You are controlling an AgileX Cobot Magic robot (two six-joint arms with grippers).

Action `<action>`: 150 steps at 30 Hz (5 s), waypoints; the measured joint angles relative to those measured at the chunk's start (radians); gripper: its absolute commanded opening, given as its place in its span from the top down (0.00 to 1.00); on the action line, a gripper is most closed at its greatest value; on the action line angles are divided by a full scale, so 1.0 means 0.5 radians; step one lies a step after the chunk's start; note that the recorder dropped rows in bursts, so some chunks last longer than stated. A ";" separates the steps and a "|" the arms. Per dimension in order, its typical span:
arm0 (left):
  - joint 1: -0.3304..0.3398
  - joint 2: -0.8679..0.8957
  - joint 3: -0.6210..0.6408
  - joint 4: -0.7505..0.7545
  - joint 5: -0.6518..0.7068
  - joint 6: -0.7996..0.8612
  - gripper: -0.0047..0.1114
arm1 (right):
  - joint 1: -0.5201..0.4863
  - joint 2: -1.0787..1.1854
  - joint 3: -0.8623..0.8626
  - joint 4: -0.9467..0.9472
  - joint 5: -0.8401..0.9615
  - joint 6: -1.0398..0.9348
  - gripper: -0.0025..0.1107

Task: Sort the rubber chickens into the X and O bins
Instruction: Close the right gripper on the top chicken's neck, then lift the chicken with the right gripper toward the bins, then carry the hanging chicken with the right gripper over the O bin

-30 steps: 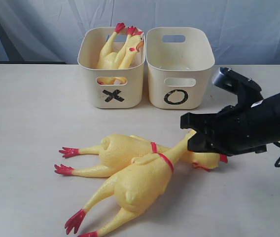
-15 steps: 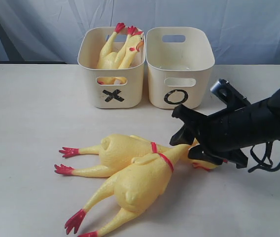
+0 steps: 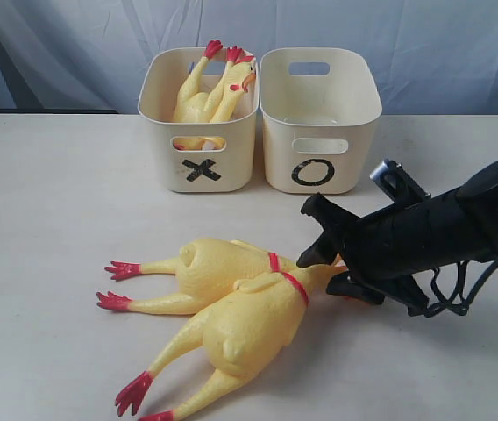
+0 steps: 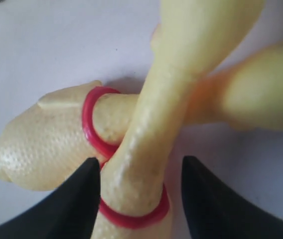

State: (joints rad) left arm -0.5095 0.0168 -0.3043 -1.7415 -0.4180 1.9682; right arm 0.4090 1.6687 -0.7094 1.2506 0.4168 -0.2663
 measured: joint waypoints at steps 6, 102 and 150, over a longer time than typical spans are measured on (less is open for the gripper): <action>0.000 0.000 0.000 0.000 0.000 0.000 0.70 | 0.000 0.065 -0.004 0.117 -0.050 -0.005 0.56; 0.000 -0.026 0.000 0.000 0.000 0.000 0.70 | -0.003 -0.480 -1.143 0.645 -1.296 -1.960 0.99; 0.000 -0.026 0.000 0.000 0.017 0.000 0.70 | -0.482 0.693 -1.900 0.174 -0.333 -1.557 0.99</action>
State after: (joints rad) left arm -0.5095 0.0039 -0.3043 -1.7415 -0.4093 1.9682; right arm 0.1679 2.0151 -1.6593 1.3375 0.2503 -1.0450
